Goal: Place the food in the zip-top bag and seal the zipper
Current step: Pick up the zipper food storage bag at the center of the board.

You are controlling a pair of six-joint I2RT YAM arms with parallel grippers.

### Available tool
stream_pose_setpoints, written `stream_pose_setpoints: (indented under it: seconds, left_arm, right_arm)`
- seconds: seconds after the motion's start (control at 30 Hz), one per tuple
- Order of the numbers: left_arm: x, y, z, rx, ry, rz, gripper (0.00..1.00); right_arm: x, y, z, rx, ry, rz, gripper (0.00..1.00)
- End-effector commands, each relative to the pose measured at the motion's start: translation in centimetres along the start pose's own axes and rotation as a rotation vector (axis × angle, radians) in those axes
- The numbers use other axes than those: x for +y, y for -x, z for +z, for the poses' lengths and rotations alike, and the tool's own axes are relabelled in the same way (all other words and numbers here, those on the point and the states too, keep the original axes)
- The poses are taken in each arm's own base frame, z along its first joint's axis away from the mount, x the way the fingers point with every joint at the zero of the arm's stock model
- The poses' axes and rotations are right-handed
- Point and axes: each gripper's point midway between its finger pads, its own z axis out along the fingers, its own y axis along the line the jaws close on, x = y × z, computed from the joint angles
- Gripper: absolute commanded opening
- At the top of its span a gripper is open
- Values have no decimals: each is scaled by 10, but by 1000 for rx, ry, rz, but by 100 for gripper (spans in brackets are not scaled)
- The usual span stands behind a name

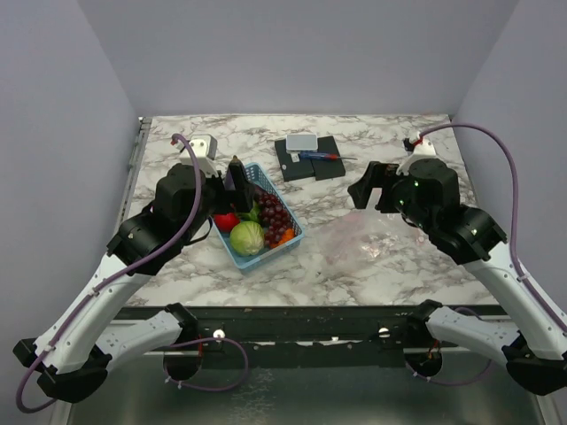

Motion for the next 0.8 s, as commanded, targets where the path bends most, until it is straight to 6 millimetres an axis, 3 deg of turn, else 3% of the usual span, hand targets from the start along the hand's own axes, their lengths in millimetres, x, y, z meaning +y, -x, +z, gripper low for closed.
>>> stream_pose_setpoints:
  seconds: [0.0, 0.27, 0.6, 0.77]
  left_arm:
    - [12, -2, -6, -1, 46, 22, 99]
    - [10, -11, -4, 41, 33, 37, 99]
    - [9, -30, 10, 121, 41, 72, 99]
    - [7, -43, 16, 166, 29, 80, 99]
  right_arm:
    - [-3, -8, -7, 8, 18, -21, 100]
    - [-4, -20, -10, 67, 39, -111, 100]
    - [-41, -45, 1, 157, -164, -112, 97]
    - [-54, -67, 12, 209, -249, -68, 97]
